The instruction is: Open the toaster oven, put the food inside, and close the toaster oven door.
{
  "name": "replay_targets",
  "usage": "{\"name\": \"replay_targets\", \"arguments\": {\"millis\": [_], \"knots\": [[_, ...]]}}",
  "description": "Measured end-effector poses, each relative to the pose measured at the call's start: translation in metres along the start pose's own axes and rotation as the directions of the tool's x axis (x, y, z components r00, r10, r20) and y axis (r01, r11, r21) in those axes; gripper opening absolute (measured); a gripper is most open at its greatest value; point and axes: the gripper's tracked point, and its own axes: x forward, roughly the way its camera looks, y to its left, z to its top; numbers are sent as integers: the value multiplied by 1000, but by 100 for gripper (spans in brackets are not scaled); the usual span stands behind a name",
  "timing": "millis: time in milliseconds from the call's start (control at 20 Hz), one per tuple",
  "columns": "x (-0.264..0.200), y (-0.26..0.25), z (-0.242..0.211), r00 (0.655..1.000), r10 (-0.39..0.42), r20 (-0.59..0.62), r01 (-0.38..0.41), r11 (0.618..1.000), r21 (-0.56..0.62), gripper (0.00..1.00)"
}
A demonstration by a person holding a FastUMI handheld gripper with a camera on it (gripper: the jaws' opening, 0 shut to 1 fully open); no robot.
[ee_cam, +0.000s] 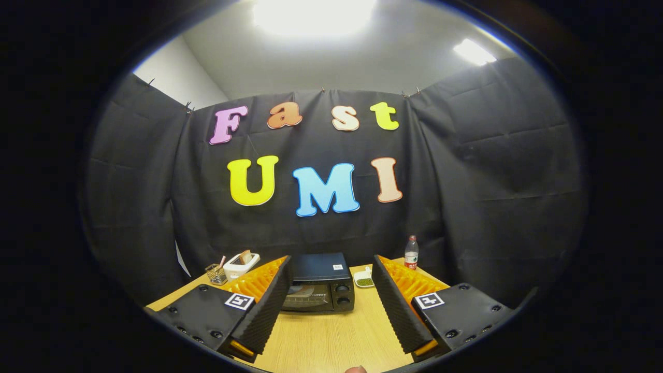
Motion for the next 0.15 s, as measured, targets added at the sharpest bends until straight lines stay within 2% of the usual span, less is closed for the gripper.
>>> {"name": "replay_targets", "arguments": {"millis": [150], "knots": [[1, -2, 3, 1000, -4, 6, 4, 1000, 3, 96]]}}
